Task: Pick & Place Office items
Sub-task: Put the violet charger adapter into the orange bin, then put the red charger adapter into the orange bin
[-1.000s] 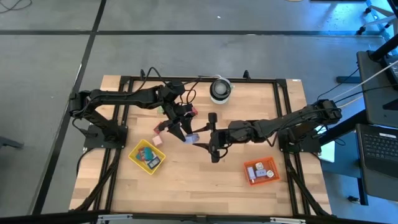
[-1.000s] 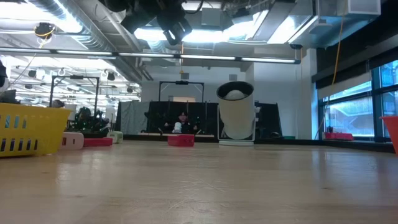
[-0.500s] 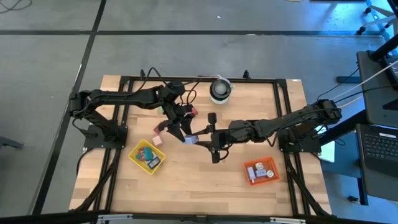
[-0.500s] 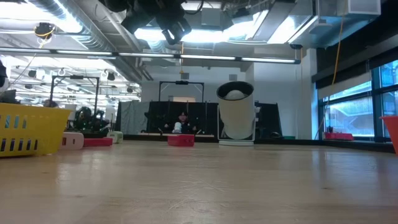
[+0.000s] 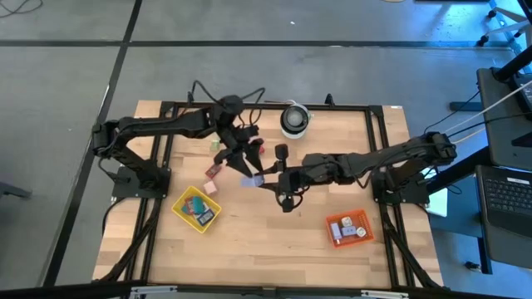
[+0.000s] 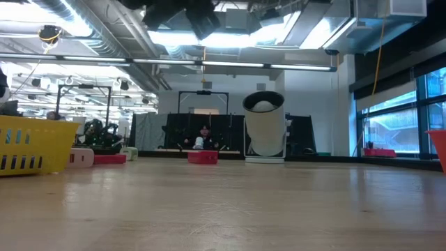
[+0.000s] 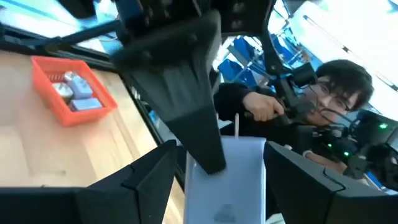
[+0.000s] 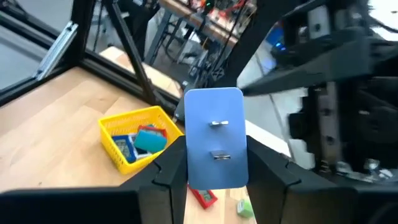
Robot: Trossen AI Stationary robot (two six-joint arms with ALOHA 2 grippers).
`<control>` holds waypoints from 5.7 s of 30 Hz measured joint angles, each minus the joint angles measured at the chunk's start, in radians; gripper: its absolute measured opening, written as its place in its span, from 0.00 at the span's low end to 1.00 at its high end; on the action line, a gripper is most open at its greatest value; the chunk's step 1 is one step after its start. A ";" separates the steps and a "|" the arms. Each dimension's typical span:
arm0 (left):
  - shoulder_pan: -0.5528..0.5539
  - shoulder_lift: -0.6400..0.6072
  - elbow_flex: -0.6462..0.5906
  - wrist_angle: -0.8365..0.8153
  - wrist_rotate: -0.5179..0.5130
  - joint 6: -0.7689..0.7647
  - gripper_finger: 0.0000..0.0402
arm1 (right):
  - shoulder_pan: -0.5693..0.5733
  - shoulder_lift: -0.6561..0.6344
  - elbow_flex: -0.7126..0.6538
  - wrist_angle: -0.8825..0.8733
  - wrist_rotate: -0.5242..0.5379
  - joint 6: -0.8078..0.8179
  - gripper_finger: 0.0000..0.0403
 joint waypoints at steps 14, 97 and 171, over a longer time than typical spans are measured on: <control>0.062 -0.078 0.077 -0.051 0.117 0.084 0.59 | -0.064 -0.218 0.039 -0.234 -0.008 0.053 0.31; -0.260 -0.904 -0.874 0.479 -0.923 0.229 0.52 | 0.808 -0.155 -0.283 -1.285 0.044 2.176 0.33; -0.089 -0.283 -0.354 -0.190 -1.341 0.824 0.52 | -0.213 -0.415 -0.246 -0.303 0.112 0.822 0.55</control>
